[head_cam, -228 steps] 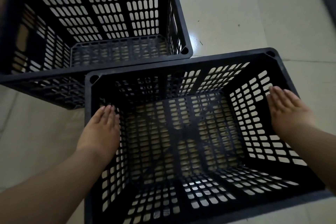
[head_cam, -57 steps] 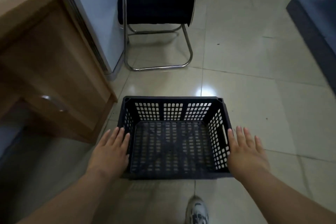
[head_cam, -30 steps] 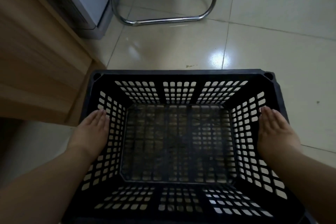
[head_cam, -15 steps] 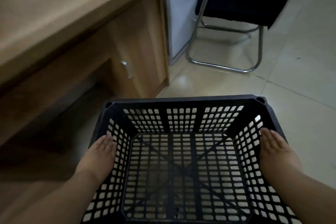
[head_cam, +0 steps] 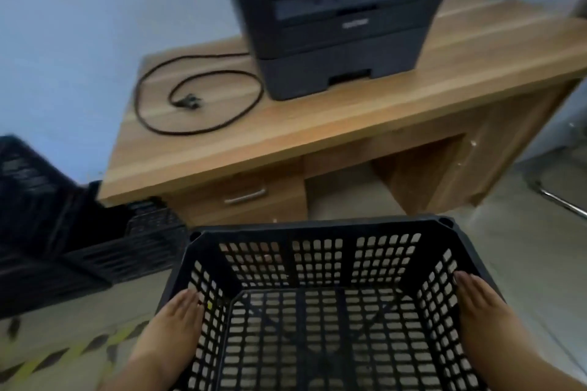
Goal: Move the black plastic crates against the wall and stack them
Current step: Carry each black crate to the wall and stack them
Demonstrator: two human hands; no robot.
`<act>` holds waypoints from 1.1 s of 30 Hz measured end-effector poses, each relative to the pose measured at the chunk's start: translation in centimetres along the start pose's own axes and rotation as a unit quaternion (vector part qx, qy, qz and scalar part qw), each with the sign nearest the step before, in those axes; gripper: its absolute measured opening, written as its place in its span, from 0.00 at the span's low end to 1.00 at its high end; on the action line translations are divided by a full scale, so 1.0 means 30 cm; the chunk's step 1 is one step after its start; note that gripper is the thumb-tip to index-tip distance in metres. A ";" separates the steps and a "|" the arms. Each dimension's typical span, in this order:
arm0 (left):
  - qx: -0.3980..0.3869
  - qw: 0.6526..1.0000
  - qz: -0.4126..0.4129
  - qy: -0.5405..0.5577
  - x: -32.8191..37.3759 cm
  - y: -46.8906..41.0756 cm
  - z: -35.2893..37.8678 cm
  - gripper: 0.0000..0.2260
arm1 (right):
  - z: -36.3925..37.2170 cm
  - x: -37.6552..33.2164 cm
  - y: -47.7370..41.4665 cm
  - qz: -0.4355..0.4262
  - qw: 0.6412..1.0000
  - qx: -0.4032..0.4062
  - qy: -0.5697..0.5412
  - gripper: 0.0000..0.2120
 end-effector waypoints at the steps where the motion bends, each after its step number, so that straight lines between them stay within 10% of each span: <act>1: -0.013 1.000 -0.011 0.015 -0.048 0.064 0.097 0.25 | -0.050 -0.099 -0.033 -0.039 0.998 0.043 0.007 0.30; 16: -0.102 0.975 -0.153 0.128 -0.848 0.971 1.117 0.24 | -0.870 -1.404 -0.233 -0.141 0.974 0.039 0.175 0.29; 33: 0.047 0.960 -0.276 0.009 -1.821 0.913 0.896 0.26 | -1.878 -1.284 -0.574 0.015 0.964 0.120 0.237 0.26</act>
Point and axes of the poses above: each hand's wrist, its own y-axis away from the middle knuckle, its own z-axis out of the palm, x = y × z, the point moved 2 cm from there along -y, towards the middle knuckle, and after that the axes turned 5 degrees about x, right-handed, at the moved point
